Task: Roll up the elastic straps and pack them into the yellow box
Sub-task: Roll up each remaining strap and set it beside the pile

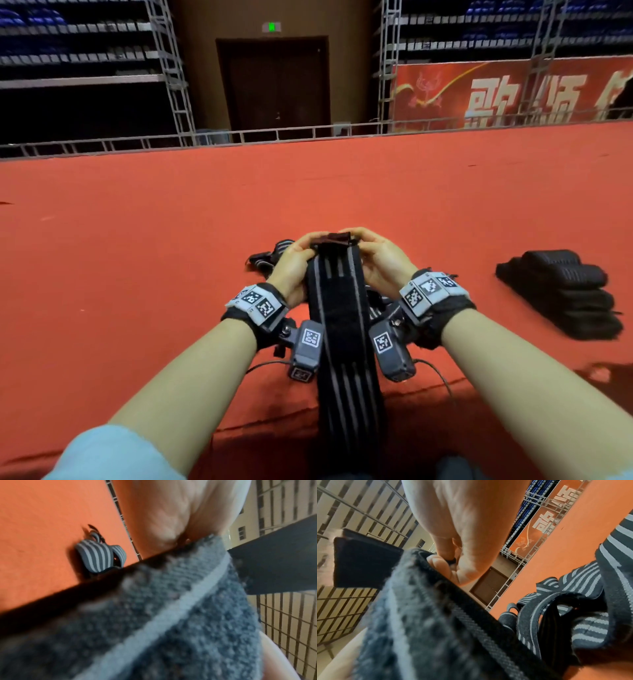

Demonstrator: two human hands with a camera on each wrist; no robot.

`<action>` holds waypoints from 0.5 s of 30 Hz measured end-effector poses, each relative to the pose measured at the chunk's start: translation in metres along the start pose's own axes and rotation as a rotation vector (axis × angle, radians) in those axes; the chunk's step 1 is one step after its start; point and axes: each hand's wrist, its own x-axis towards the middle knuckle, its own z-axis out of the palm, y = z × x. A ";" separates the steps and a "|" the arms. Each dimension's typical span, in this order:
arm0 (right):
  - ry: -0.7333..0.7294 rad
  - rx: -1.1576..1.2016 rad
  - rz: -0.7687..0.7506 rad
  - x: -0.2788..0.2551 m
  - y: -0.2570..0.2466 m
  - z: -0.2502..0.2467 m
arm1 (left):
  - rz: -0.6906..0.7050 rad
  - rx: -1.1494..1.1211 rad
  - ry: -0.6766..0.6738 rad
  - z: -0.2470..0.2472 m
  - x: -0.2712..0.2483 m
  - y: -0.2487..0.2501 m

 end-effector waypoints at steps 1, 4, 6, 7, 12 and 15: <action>-0.002 0.002 0.007 0.002 0.004 -0.002 | -0.002 -0.013 -0.011 -0.002 0.002 -0.004; -0.028 -0.005 0.014 0.004 0.015 -0.008 | -0.002 -0.030 -0.035 -0.005 0.005 -0.013; -0.034 0.018 0.020 0.003 0.022 -0.010 | 0.005 -0.019 -0.029 -0.006 0.007 -0.018; -0.021 0.040 0.035 0.001 0.025 -0.011 | 0.017 -0.003 -0.016 -0.007 0.009 -0.020; 0.000 -0.065 0.204 -0.010 0.042 -0.020 | 0.121 0.231 0.077 -0.014 0.012 -0.028; -0.045 -0.229 0.261 -0.014 0.046 -0.020 | 0.185 0.325 0.066 -0.014 0.011 -0.031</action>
